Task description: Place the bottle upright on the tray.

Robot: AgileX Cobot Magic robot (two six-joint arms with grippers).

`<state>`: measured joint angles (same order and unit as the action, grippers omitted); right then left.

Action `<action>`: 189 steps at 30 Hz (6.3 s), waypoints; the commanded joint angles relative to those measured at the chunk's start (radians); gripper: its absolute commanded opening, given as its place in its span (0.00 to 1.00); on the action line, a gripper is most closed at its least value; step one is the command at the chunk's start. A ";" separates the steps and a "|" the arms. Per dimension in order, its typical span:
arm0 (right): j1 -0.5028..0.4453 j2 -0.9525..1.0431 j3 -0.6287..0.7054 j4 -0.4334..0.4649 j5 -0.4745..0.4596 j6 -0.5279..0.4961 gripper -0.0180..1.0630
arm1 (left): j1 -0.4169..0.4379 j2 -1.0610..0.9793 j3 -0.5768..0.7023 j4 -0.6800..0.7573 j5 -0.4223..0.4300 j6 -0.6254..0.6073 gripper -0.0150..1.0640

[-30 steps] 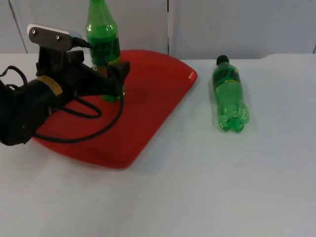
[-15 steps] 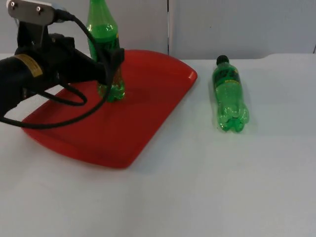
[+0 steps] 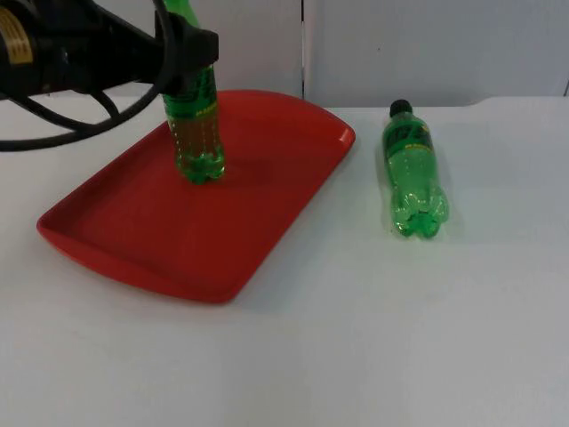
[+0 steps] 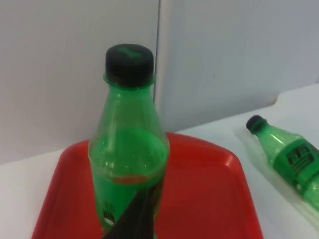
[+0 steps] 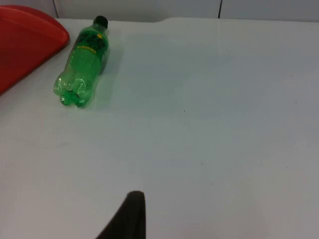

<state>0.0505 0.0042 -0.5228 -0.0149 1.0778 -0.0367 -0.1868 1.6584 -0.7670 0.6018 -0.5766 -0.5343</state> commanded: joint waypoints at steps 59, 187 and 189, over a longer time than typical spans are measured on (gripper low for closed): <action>-0.005 -0.004 0.005 -0.001 0.000 -0.001 0.99 | -0.002 -0.622 0.005 0.842 0.620 -0.989 0.99; -0.005 -0.004 0.005 -0.001 0.000 -0.001 0.99 | -0.002 -1.658 0.270 -0.602 1.650 0.483 0.99; -0.005 -0.004 0.005 -0.001 0.000 -0.001 0.99 | -0.002 -1.658 0.270 -0.602 1.650 0.483 0.99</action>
<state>0.0505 0.0042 -0.5228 -0.0149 1.0778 -0.0347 -0.1868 0.0047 -0.5003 0.0000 1.0692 -0.0427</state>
